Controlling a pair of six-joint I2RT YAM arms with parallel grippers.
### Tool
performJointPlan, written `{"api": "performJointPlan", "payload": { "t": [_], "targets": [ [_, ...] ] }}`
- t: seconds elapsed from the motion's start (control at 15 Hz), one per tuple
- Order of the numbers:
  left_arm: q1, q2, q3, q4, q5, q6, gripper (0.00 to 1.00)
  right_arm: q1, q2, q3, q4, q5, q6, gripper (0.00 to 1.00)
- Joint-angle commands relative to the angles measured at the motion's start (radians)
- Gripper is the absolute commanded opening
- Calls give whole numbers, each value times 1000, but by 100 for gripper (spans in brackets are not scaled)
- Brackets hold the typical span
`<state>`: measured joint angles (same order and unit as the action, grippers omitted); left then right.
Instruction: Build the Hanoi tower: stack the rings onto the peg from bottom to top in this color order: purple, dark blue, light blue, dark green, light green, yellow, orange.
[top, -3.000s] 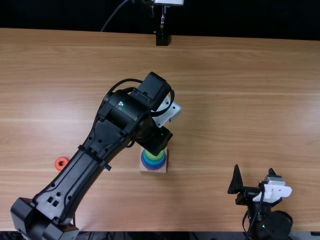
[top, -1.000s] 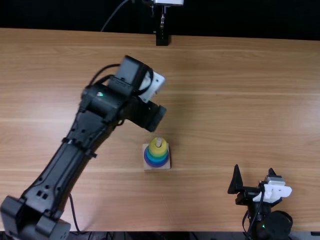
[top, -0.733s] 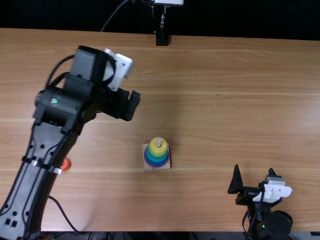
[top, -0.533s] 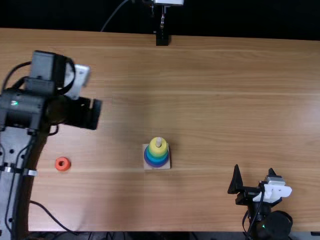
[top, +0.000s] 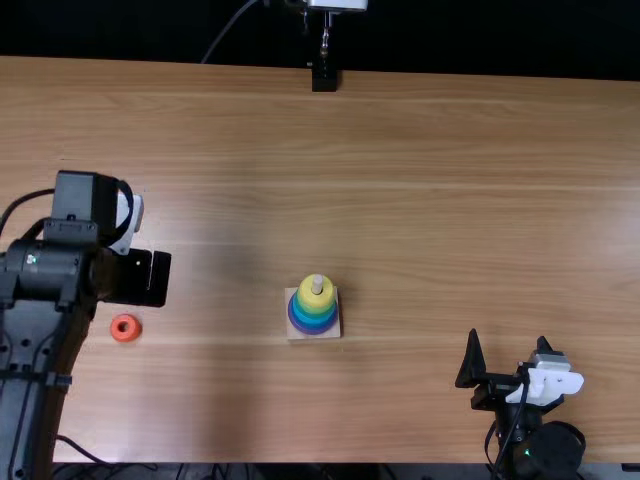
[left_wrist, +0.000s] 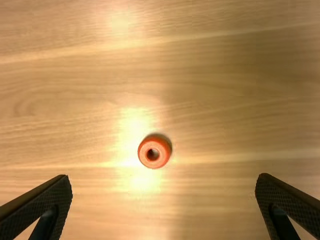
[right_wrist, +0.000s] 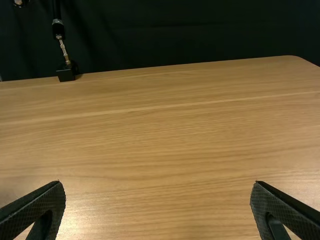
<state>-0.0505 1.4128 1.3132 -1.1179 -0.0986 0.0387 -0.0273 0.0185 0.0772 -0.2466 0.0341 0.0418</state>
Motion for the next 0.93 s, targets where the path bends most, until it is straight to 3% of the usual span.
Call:
{"api": "performJointPlan", "payload": {
  "t": [0.0, 0.33, 0.53, 0.6, 0.73, 0.87],
  "targets": [
    [11, -49, -81, 23, -6, 4, 100, -10, -19, -63, -69, 14, -1, 100],
    [86, -78, -246, 37, -4, 9, 100, -10, -19, -63, -69, 14, -1, 100],
    [124, -86, -318, 174, -3, 7, 100, -10, -19, -63, -69, 14, -1, 100],
    [127, -95, -364, 238, 10, 5, 100, -10, -19, -63, -69, 14, -1, 100],
    [127, -179, -447, 343, 77, -2, 100, -10, -19, -63, -69, 14, -1, 100],
    [138, -218, -525, 428, 88, -7, 100, -10, -19, -63, -69, 14, -1, 100]
  ]
}}
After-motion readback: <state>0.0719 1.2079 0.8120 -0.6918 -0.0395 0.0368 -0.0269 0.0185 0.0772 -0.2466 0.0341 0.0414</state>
